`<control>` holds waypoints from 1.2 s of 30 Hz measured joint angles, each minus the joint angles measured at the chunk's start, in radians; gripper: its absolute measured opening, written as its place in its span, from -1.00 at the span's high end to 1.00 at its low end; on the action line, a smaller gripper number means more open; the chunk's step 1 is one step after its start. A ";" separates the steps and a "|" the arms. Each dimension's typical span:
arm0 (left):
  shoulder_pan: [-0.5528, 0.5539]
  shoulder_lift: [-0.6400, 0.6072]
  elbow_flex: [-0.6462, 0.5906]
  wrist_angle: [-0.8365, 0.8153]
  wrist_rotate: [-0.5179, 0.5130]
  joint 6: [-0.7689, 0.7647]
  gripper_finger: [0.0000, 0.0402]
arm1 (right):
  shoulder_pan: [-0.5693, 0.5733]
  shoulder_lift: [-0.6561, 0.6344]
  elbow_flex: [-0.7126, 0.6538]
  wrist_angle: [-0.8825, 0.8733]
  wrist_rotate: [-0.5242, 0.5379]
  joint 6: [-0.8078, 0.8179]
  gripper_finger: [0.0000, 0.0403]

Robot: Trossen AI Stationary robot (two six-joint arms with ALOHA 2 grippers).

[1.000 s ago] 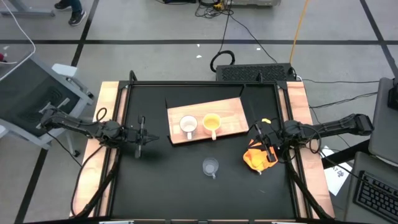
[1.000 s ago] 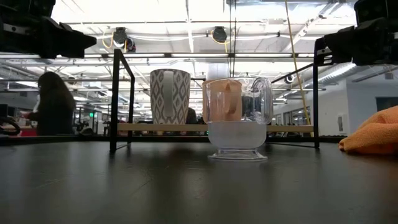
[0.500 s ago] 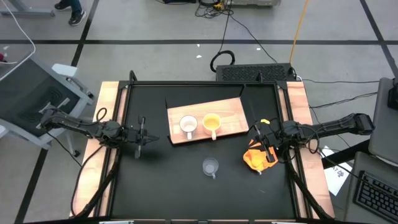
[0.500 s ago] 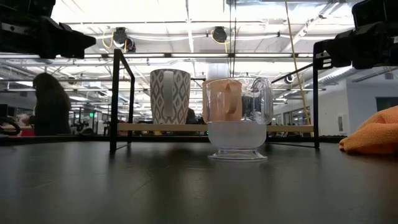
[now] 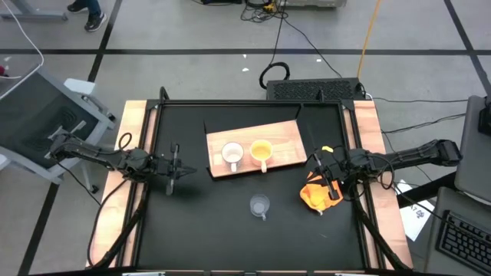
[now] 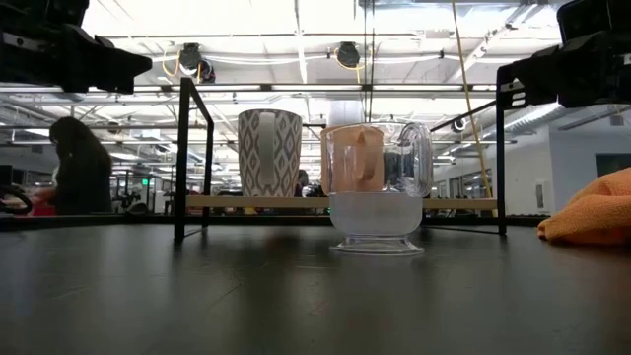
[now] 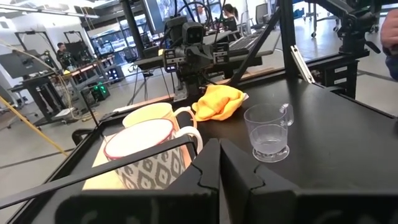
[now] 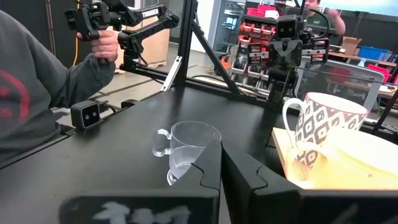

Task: Stack small to large cups/mugs on shelf
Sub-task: Put the transparent mug on the shelf

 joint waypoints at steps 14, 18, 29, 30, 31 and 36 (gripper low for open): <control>0.000 0.000 0.000 0.000 0.000 -0.008 0.88 | 0.000 0.016 0.000 0.056 0.000 0.034 1.00; 0.000 0.000 0.000 0.001 -0.001 -0.007 0.92 | 0.000 0.050 0.000 0.106 -0.034 0.033 1.00; 0.000 0.000 0.000 0.001 -0.001 -0.006 0.91 | 0.037 0.205 0.082 0.181 -0.080 0.021 1.00; 0.000 0.000 0.000 0.001 -0.001 -0.006 0.89 | 0.041 0.224 0.098 0.179 -0.079 0.021 1.00; 0.000 0.000 0.000 0.003 -0.001 -0.006 0.88 | 0.043 0.245 0.113 0.172 -0.079 0.022 1.00; 0.000 0.000 0.000 0.004 -0.001 -0.006 0.87 | 0.047 0.355 0.219 0.102 -0.078 0.044 1.00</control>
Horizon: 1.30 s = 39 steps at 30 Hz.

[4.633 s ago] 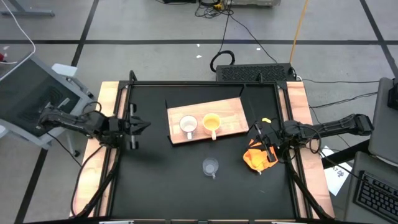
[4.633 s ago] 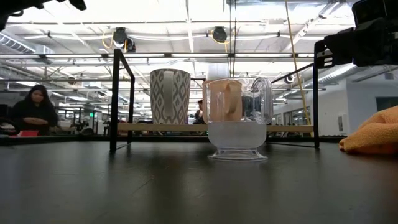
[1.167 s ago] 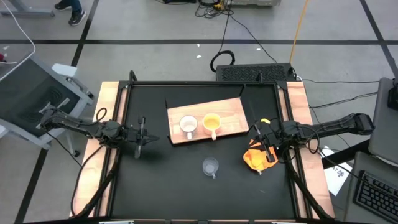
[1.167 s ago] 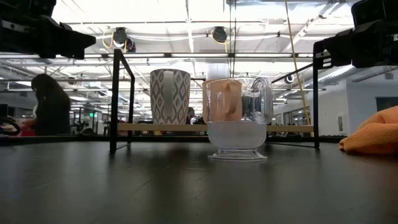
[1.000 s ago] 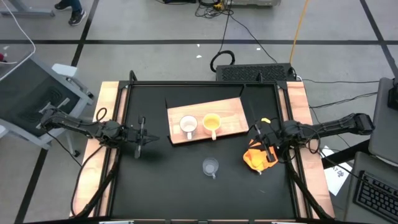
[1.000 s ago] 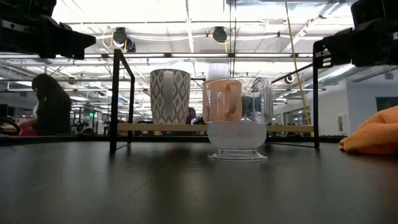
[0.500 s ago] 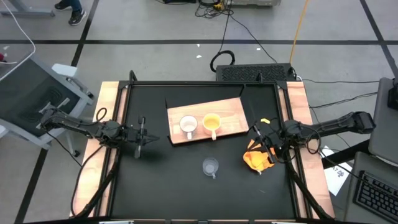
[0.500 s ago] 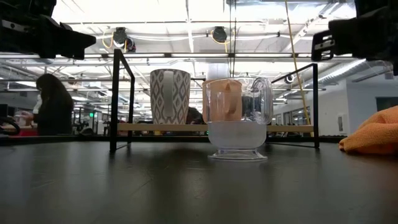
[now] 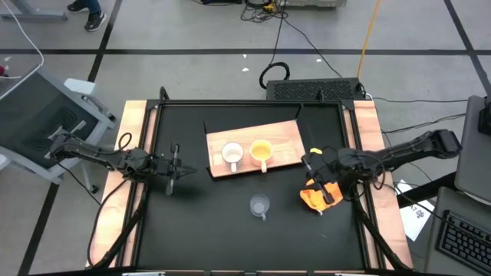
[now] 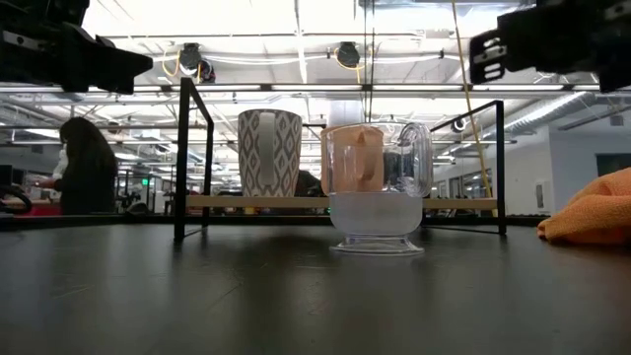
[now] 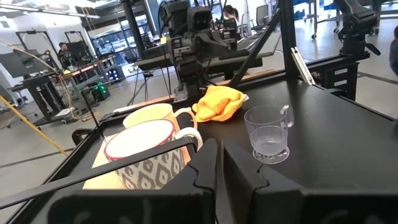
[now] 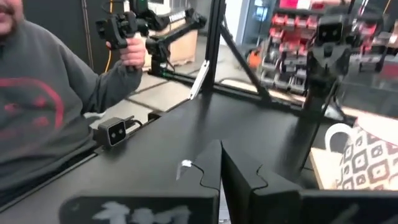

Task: Stack small to large cups/mugs on shelf
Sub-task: Put the transparent mug on the shelf

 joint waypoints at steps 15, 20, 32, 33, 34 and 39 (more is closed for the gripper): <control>0.000 0.000 0.000 0.088 -0.001 -0.005 0.93 | 0.000 0.321 0.414 -0.440 0.002 0.023 1.00; 0.000 0.000 0.001 0.129 -0.001 -0.007 0.92 | 0.000 0.392 0.507 -0.548 0.002 0.027 1.00; 0.000 0.000 0.001 0.141 -0.001 -0.003 0.88 | 0.013 0.567 0.717 -0.743 -0.006 0.087 1.00; 0.000 0.000 0.001 0.146 -0.001 -0.003 0.87 | 0.012 0.582 0.735 -0.766 -0.006 0.087 1.00; 0.000 0.000 0.001 0.154 -0.001 -0.003 0.86 | 0.012 0.595 0.754 -0.792 -0.006 0.086 1.00; 0.000 0.000 0.001 0.176 -0.001 -0.003 0.85 | 0.012 0.677 0.838 -0.873 -0.006 0.084 1.00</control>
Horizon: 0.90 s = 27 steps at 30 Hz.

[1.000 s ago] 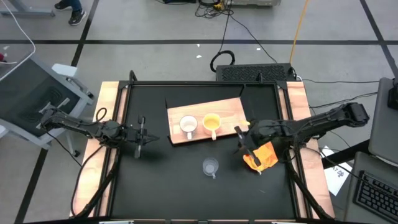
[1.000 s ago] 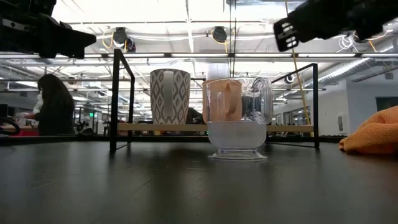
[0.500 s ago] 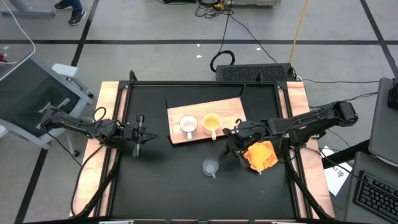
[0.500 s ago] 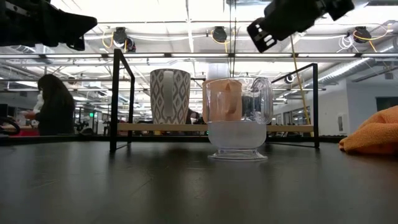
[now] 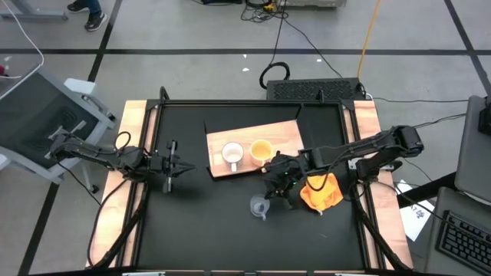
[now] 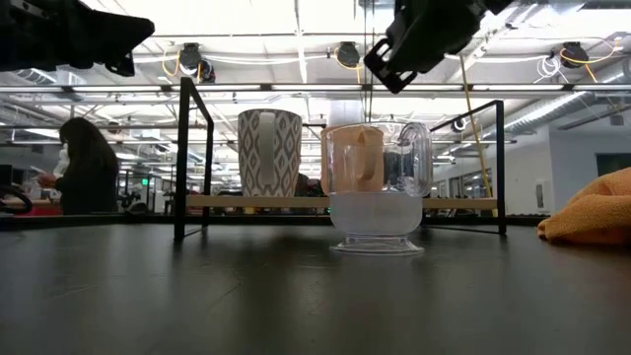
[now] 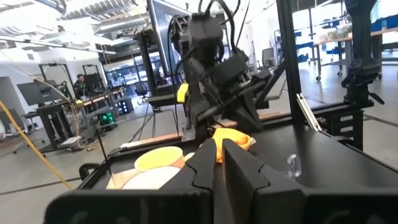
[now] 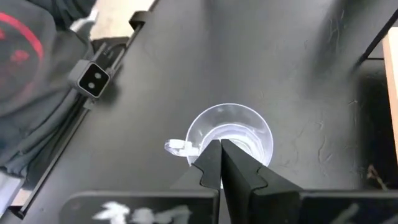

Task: Stack small to large cups/mugs on shelf
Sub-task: Put the transparent mug on the shelf

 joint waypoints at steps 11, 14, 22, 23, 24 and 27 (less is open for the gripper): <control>0.000 0.000 0.000 0.002 0.000 -0.017 0.85 | -0.011 0.070 0.094 -0.082 0.007 -0.057 1.00; 0.000 0.000 0.000 0.002 0.000 -0.021 0.85 | -0.013 0.088 0.133 -0.116 0.008 -0.054 0.97; 0.000 0.000 0.000 0.007 0.001 -0.025 0.85 | -0.043 0.208 0.256 -0.255 0.011 -0.057 0.92; 0.000 0.000 0.000 0.006 0.002 -0.026 0.85 | -0.043 0.224 0.273 -0.272 0.012 -0.064 0.92; 0.000 0.000 0.000 0.006 0.002 -0.026 0.85 | -0.043 0.240 0.286 -0.286 0.012 -0.073 0.92; 0.000 0.000 0.000 0.005 0.002 -0.031 0.85 | -0.040 0.270 0.306 -0.316 0.012 -0.093 0.92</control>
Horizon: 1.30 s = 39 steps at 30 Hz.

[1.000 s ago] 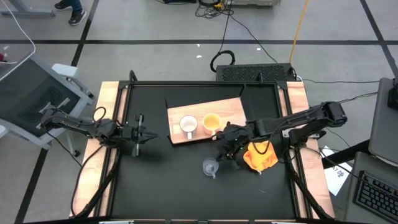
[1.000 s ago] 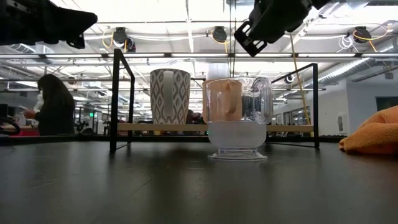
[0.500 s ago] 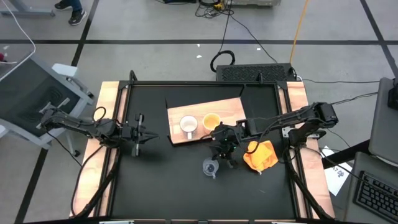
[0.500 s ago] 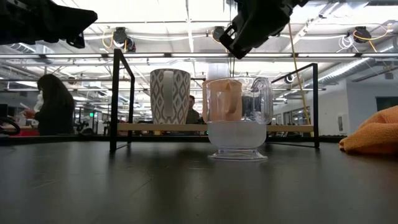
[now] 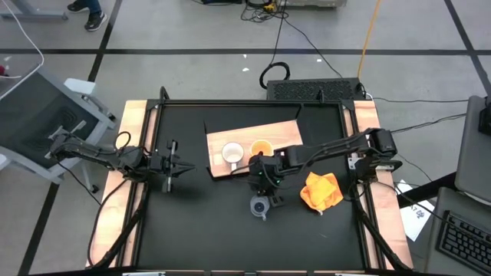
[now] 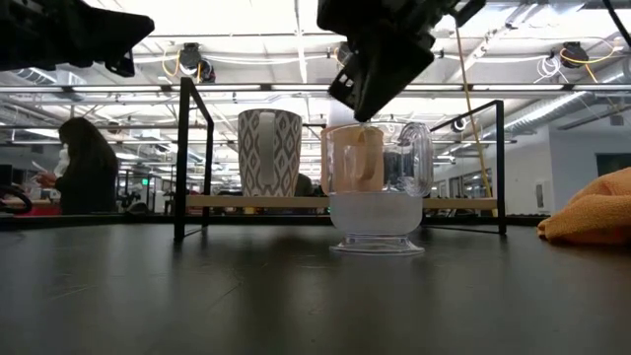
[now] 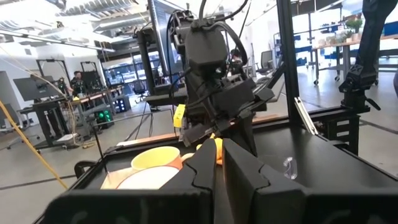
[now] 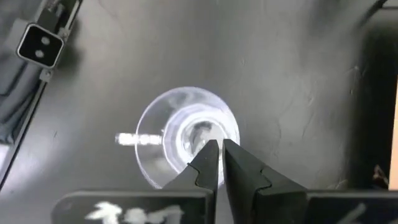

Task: Stack small to large cups/mugs on shelf
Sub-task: Put the transparent mug on the shelf

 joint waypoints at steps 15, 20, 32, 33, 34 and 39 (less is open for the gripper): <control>0.000 0.000 0.000 -0.005 -0.008 0.008 0.85 | -0.006 0.000 0.004 0.011 0.000 -0.058 0.90; 0.000 0.000 0.000 -0.005 -0.008 0.012 0.85 | -0.009 -0.001 0.003 0.005 0.001 -0.068 0.71; 0.000 0.000 0.000 -0.005 -0.008 0.014 0.85 | -0.007 -0.001 -0.023 0.048 0.000 -0.045 0.28; 0.000 0.000 0.000 -0.005 -0.008 0.014 0.85 | -0.007 -0.001 -0.029 0.050 0.000 -0.041 0.27; 0.000 0.000 0.000 -0.005 -0.008 0.014 0.85 | -0.007 -0.001 -0.034 0.052 0.000 -0.039 0.27; 0.000 0.000 0.000 -0.005 -0.008 0.014 0.85 | -0.006 0.000 -0.071 0.111 0.000 -0.033 0.26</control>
